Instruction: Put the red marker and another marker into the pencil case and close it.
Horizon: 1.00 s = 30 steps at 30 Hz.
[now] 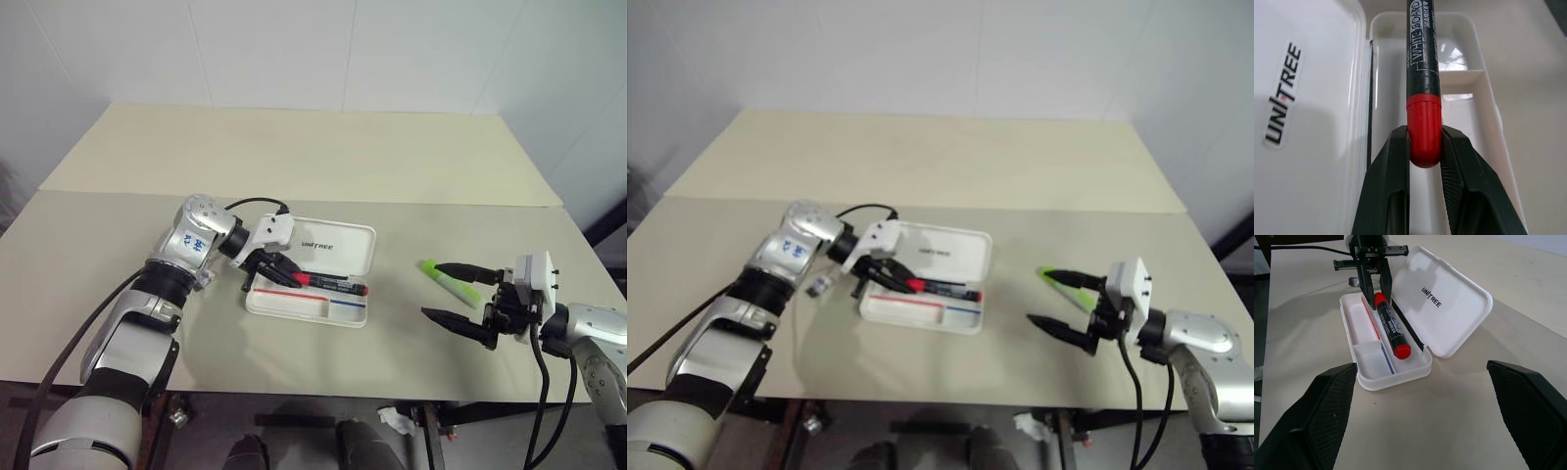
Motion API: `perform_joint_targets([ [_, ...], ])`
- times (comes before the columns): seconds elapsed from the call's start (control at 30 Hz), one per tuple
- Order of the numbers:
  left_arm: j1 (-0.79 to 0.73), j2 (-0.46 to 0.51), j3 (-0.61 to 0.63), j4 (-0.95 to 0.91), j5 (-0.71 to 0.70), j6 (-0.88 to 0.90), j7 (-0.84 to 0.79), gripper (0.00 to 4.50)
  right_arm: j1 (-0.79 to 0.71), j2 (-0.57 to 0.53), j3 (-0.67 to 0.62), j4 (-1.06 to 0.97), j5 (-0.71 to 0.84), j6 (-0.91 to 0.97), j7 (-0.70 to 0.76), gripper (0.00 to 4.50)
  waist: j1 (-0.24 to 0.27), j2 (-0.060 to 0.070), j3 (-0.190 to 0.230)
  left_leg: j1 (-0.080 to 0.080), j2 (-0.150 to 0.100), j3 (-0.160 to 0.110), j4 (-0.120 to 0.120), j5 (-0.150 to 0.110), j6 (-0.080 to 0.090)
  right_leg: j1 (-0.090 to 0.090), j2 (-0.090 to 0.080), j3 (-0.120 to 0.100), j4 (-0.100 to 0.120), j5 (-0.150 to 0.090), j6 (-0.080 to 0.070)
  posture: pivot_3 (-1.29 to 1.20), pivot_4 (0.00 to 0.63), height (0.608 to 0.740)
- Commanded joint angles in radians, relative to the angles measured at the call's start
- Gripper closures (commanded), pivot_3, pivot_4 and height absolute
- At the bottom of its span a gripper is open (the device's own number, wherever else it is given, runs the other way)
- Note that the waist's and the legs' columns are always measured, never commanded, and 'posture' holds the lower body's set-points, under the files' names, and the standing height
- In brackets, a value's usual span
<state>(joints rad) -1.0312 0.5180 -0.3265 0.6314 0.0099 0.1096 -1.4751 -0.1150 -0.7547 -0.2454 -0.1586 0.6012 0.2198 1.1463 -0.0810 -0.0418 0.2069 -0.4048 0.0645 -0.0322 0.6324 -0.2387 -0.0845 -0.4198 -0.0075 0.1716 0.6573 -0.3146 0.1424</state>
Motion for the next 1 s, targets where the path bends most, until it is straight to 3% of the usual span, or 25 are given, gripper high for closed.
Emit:
perform_joint_targets([
  [0.03, 0.005, 0.014, 0.012, -0.043, 0.012, 0.018, 0.03, 3.98, -0.02, -0.01, -0.012, -0.017, 0.006, -0.002, 0.003, 0.0, -0.001, 0.0, 0.0, 0.0, 0.0, 0.0, 0.0, 0.0, 0.0, 0.0, 0.0, 0.0, 0.0, 0.0, 0.0, 0.0, 0.15, 0.74],
  [0.6, 0.026, 0.062, 0.015, -0.079, 0.025, 0.046, 0.053, 3.98, -0.031, -0.016, -0.013, -0.003, -0.008, 0.01, 0.006, 0.0, 0.0, 0.0, 0.0, 0.001, 0.0, 0.0, 0.0, 0.0, 0.0, 0.001, 0.0, 0.0, 0.0, 0.0, 0.0, 0.0, 0.15, 0.74],
  [1.0, 0.044, 0.059, 0.038, -0.186, -0.022, 0.145, 0.057, 0.21, -0.056, -0.012, -0.003, 0.016, -0.024, 0.012, 0.01, 0.0, -0.001, 0.0, 0.0, 0.001, 0.0, 0.0, 0.0, 0.0, 0.0, 0.002, 0.0, 0.0, -0.001, 0.0, 0.0, 0.0, 0.15, 0.74],
])
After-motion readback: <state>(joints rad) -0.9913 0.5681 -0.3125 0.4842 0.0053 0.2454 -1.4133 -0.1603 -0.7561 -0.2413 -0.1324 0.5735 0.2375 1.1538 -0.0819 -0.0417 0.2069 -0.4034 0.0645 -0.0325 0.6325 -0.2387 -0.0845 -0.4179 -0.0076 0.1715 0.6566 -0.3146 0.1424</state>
